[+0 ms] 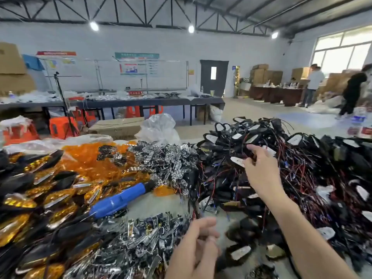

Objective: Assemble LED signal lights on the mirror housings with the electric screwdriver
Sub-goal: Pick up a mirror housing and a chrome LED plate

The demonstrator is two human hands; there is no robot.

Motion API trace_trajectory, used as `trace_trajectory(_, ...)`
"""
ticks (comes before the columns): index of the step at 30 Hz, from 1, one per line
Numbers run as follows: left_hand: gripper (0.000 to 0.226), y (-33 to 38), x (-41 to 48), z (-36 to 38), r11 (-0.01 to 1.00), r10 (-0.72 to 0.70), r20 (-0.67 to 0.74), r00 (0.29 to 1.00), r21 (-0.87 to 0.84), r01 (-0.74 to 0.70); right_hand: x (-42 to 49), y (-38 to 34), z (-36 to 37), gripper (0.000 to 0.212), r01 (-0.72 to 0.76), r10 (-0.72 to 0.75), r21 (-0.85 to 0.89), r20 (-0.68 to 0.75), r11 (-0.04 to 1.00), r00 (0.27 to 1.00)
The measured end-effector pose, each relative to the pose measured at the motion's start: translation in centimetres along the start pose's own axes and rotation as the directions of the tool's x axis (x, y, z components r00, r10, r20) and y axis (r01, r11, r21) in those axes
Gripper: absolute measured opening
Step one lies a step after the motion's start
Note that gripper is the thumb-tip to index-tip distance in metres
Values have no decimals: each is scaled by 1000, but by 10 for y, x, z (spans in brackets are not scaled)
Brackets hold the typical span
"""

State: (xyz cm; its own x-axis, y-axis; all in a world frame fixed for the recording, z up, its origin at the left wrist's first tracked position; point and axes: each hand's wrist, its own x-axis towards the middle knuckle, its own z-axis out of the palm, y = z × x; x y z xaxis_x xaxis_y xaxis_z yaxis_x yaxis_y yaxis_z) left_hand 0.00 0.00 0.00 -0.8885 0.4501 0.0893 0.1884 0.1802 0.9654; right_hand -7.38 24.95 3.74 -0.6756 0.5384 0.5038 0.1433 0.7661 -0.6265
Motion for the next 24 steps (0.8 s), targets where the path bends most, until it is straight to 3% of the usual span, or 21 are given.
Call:
trace_trajectory(3,29,-13,9,-3,996,-51,9,999,-74,51,22,18,0,48,20,93,-452,225,892,970)
trace_trajectory(6,28,-30,8,-8,976,-144,-15,989,-166,140,24,28,0,43,106,85,-611,275,784,958)
trace_trajectory(10,27,-48,0,-15,949,-199,-8,980,-250,191,22,36,2,56,52,174,-558,345,828,922)
trace_trajectory(15,25,-51,-7,-16,955,-169,28,985,-243,170,10,25,0,38,111,101,-506,373,855,922)
trace_trajectory(21,26,-43,-13,-24,987,-69,-48,996,-146,61,1,-38,-14,33,193,-163,-197,160,961,974)
trace_trajectory(24,29,-23,-10,-33,996,87,-119,989,-21,-90,-7,-94,-28,28,264,-265,52,6,963,964)
